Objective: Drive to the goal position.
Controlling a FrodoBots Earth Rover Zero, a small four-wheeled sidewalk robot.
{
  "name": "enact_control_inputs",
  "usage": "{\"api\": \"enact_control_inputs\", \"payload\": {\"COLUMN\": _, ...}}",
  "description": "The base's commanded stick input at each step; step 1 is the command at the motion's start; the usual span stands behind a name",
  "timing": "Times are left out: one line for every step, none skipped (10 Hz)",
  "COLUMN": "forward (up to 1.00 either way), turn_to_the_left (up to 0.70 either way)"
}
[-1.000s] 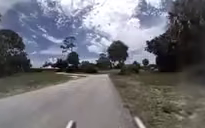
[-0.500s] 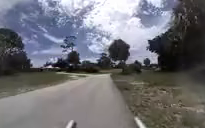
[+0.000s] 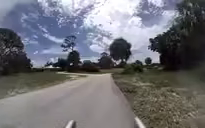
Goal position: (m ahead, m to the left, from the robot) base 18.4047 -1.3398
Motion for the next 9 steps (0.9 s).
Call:
{"api": "enact_control_inputs", "payload": {"forward": 0.85, "turn_to_the_left": 0.00}}
{"api": "enact_control_inputs", "payload": {"forward": 0.85, "turn_to_the_left": 0.00}}
{"api": "enact_control_inputs", "payload": {"forward": 0.85, "turn_to_the_left": 0.00}}
{"api": "enact_control_inputs", "payload": {"forward": 0.85, "turn_to_the_left": 0.00}}
{"api": "enact_control_inputs", "payload": {"forward": 0.85, "turn_to_the_left": 0.00}}
{"api": "enact_control_inputs", "payload": {"forward": 0.85, "turn_to_the_left": 0.00}}
{"api": "enact_control_inputs", "payload": {"forward": 0.85, "turn_to_the_left": 0.00}}
{"api": "enact_control_inputs", "payload": {"forward": 0.85, "turn_to_the_left": 0.00}}
{"api": "enact_control_inputs", "payload": {"forward": 0.85, "turn_to_the_left": 0.00}}
